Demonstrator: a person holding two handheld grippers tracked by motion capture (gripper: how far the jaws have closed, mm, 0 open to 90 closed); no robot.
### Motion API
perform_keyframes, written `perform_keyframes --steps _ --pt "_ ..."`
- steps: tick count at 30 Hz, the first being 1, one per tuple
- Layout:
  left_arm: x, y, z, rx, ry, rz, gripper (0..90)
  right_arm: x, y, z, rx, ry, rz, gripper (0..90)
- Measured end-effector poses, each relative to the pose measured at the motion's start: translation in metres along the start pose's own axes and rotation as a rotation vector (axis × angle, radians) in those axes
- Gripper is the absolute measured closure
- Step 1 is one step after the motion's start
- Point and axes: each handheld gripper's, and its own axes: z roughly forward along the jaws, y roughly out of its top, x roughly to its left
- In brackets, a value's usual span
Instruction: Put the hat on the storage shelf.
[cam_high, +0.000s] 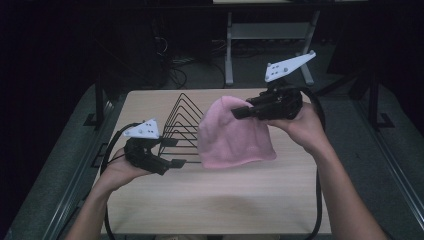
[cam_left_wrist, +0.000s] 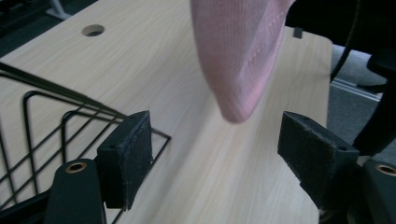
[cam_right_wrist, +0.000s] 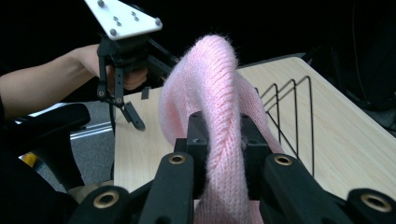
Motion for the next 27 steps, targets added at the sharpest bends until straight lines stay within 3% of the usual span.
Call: perform_keyframes --steps 13,15,17,20,21,23,27 --pt "0.007 0.005 0.018 0.025 -0.063 -0.032 27.0 0.008 0.022 0.023 -0.010 0.059 -0.051 78.4" --pt "0.010 0.004 0.018 0.017 -0.085 -0.043 36.0 0.008 0.024 0.026 -0.013 0.065 -0.058 78.4" --pt "0.014 0.003 0.017 0.018 -0.096 -0.062 54.4 0.008 0.028 0.030 -0.019 0.070 -0.064 78.3" --pt "0.019 0.002 0.014 0.007 -0.105 -0.081 68.8 0.007 0.030 0.031 -0.025 0.069 -0.069 78.3" --pt "0.021 0.002 0.013 0.003 -0.109 -0.091 68.8 0.006 0.030 0.031 -0.027 0.067 -0.069 78.3" --pt "0.025 0.003 0.009 0.001 -0.113 -0.100 78.7 0.004 0.032 0.033 -0.037 0.068 -0.064 78.3" --pt "0.026 0.007 0.005 0.016 -0.097 -0.068 81.4 0.000 0.034 0.035 -0.046 0.069 -0.062 78.2"
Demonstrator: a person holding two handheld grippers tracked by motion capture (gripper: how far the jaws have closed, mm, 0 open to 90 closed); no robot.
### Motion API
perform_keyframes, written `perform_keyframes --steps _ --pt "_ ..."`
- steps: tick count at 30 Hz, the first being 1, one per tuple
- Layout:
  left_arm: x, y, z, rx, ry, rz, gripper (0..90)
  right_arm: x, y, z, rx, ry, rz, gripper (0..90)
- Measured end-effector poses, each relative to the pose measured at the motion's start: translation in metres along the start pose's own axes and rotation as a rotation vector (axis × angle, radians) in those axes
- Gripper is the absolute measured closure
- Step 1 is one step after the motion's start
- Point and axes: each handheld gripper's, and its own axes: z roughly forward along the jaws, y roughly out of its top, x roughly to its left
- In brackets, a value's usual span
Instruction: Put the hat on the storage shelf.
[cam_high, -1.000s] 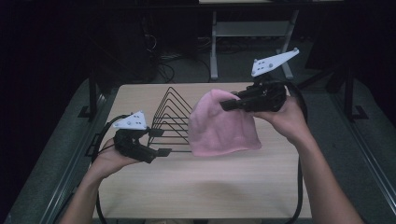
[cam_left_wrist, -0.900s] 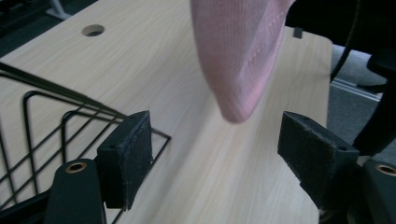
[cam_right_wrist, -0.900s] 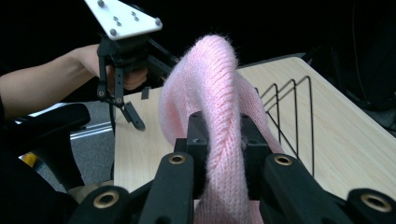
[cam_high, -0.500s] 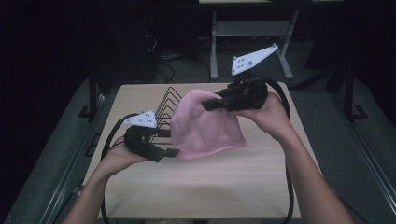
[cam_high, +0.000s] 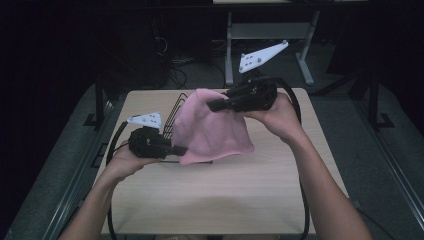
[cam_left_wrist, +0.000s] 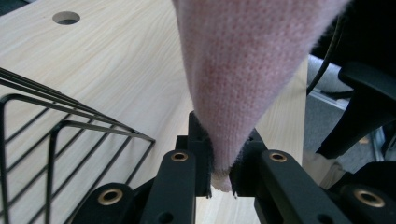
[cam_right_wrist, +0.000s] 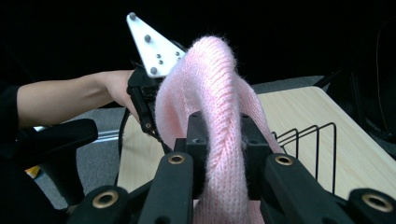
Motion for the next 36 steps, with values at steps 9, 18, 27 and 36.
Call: perform_keyframes --steps 9,18,27,36 --pt "0.015 0.010 -0.018 0.011 0.052 0.000 82.1 -0.012 0.003 0.002 -0.040 -0.026 0.005 77.9" --pt "0.035 0.026 -0.039 0.035 0.154 0.002 82.2 -0.032 0.022 0.015 -0.055 -0.044 0.029 77.6" --pt "0.054 0.029 -0.050 0.023 0.205 -0.022 82.2 -0.048 0.039 0.028 -0.051 -0.055 0.043 77.7" --pt "0.070 0.027 -0.051 0.037 0.255 -0.043 82.1 -0.067 0.041 0.042 -0.040 -0.059 0.073 77.8"
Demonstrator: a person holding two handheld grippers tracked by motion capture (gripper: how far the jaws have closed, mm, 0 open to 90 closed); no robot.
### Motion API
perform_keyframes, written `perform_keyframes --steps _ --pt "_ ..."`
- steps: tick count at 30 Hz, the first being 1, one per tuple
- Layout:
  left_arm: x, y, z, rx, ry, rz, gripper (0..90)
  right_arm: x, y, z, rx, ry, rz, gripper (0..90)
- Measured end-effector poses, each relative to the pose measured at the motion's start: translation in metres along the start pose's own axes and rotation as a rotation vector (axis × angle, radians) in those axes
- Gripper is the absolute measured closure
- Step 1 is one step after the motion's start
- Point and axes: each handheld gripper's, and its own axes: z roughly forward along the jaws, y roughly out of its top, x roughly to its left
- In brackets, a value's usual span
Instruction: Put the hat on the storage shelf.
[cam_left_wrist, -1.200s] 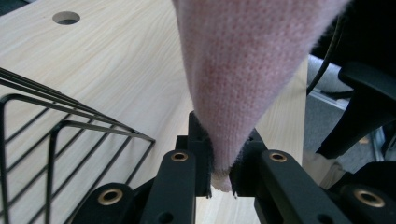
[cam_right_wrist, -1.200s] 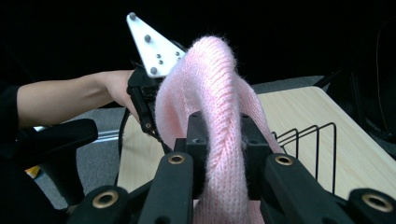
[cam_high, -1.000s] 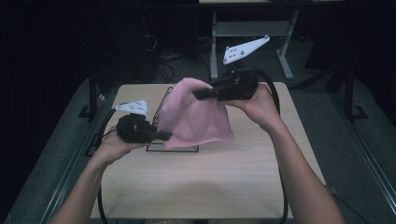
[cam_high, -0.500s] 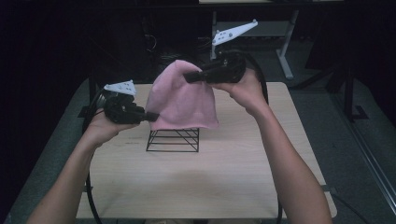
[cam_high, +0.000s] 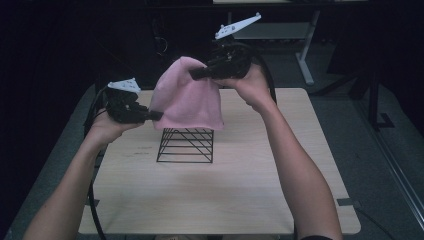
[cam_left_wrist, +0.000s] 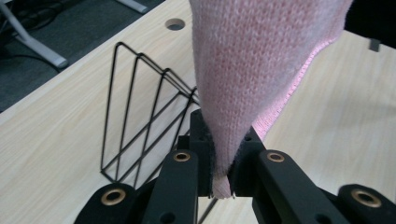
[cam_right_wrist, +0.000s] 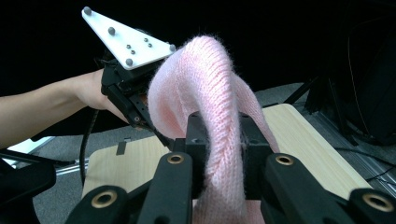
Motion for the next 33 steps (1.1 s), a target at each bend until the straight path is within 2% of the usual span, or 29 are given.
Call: perform_keyframes --steps 10,13,19,21,24,33 --pt "0.005 -0.002 0.007 0.017 0.001 0.001 82.0 -0.012 -0.006 0.006 -0.005 0.008 0.026 77.7" --pt "0.006 -0.003 0.007 0.017 0.007 0.011 81.9 -0.012 -0.007 0.007 -0.010 0.008 0.024 77.7" --pt "0.006 -0.011 0.011 0.025 0.005 0.002 81.7 -0.011 -0.012 0.011 0.000 0.018 0.032 77.7" --pt "0.005 -0.012 0.013 0.052 0.008 0.019 81.7 -0.010 -0.015 0.014 0.009 0.024 0.031 77.7" --pt "0.005 -0.014 0.014 0.053 0.009 0.020 81.7 -0.010 -0.017 0.016 0.008 0.029 0.030 77.7" --pt "0.006 -0.026 0.014 0.066 0.006 -0.001 81.5 -0.006 -0.023 0.024 0.032 0.051 0.040 77.3"
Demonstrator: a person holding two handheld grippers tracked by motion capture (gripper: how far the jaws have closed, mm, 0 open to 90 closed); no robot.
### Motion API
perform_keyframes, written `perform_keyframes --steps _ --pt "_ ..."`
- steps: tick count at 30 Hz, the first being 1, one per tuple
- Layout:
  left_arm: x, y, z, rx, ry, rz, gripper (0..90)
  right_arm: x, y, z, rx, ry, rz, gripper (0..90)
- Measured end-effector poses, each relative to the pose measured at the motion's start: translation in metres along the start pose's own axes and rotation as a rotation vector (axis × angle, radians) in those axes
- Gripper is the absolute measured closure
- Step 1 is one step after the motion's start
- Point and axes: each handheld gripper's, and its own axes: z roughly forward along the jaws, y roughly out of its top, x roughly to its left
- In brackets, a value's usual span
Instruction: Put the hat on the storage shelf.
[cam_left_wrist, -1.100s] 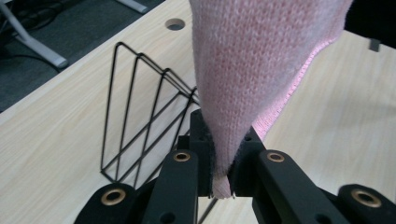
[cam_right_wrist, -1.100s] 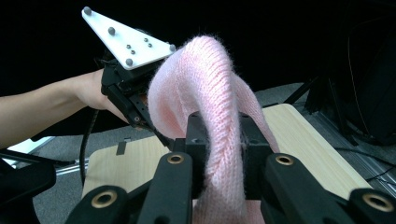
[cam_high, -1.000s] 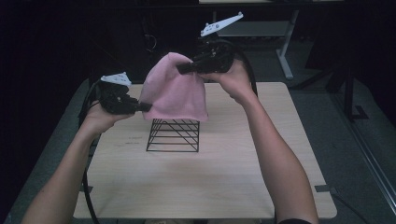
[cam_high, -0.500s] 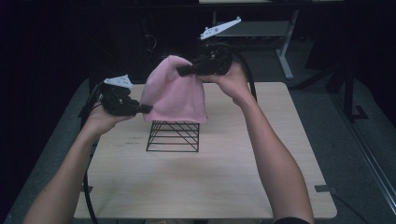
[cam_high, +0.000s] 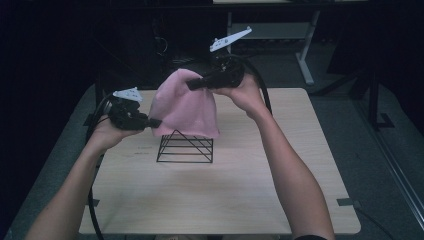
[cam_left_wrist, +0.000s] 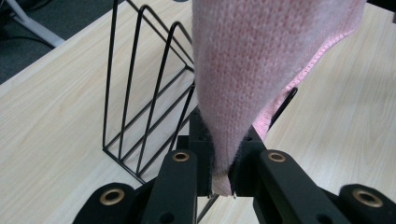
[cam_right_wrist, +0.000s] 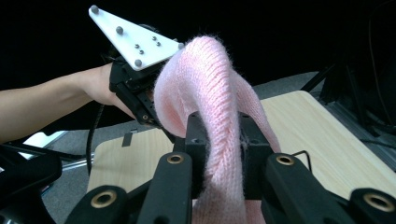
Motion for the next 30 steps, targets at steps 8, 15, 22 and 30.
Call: perform_keyframes --steps 8,15,22,30 --pt "0.000 -0.006 0.004 0.028 0.004 0.009 81.3 0.002 -0.008 0.006 0.015 0.023 0.003 76.9" --pt "0.001 -0.013 0.009 0.039 0.003 -0.003 81.3 0.002 -0.012 0.009 0.031 0.034 0.009 76.4" --pt "0.000 -0.015 0.014 0.079 0.021 0.012 81.0 0.002 -0.018 0.014 0.049 0.044 0.016 75.7" --pt "0.002 -0.024 0.021 0.089 0.012 0.004 80.9 0.000 -0.027 0.018 0.068 0.051 0.027 74.9"
